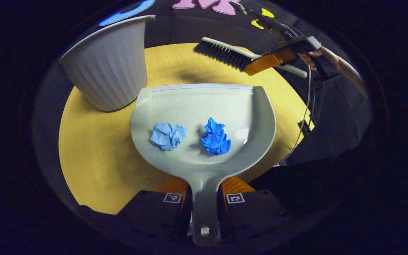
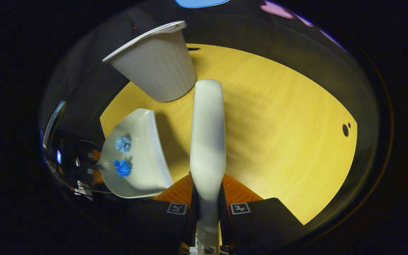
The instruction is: Pick up the small broom and dustpan from the desktop, sweep the trash into the dustpan with the broom, and then empty the trash into the garbage bin.
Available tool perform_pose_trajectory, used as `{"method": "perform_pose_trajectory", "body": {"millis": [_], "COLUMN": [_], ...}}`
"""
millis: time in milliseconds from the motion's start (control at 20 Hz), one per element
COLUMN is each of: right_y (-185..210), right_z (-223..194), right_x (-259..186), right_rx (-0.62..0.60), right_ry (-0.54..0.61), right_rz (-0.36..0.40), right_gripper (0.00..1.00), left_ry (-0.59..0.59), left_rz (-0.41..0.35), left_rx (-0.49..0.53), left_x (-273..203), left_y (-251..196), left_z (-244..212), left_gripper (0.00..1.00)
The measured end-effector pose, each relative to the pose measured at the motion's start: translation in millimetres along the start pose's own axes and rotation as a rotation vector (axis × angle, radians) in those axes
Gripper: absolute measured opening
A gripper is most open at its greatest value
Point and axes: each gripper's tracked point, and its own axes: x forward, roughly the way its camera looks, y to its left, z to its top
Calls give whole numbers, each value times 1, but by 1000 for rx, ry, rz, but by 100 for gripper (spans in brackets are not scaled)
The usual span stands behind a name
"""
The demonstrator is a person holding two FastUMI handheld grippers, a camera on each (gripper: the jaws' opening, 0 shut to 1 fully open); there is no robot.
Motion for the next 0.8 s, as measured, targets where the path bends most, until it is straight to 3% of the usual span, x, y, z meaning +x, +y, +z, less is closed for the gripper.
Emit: {"method": "perform_pose_trajectory", "body": {"millis": [100, 200, 300, 500, 550, 600, 650, 700, 750, 800], "right_y": [1, 8, 3, -1, 2, 6, 11, 15, 17, 22], "right_z": [-8, -11, -2, 7, 9, 11, 12, 11, 11, 10], "right_x": [-7, -12, -8, -14, -17, -21, -25, -30, -34, -39], "right_rx": [23, 81, 127, 123, 140, 154, 165, 176, 188, 207], "right_ry": [-34, -69, -180, -242, -260, -278, -294, -308, -323, -335], "right_rz": [-33, -11, -56, -114, -102, -92, -84, -78, -74, -62], "right_gripper": [30, 30, 30, 30, 22, 30, 30, 30, 38, 30], "left_ry": [-54, -105, -164, -204, -230, -252, -258, -253, -231, -203], "left_rz": [20, 75, 131, 191, 192, 195, 216, 258, 316, 368], "left_rx": [-11, -13, -7, -130, -175, -220, -253, -260, -238, -193], "left_x": [-40, -67, -85, -140, -151, -166, -172, -176, -175, -174], "left_y": [9, 9, 5, 19, 29, 47, 68, 90, 114, 139], "left_z": [0, 3, 12, 44, 60, 76, 91, 103, 113, 119], "left_gripper": [29, 29, 29, 29, 29, 29, 29, 29, 30, 29]}}
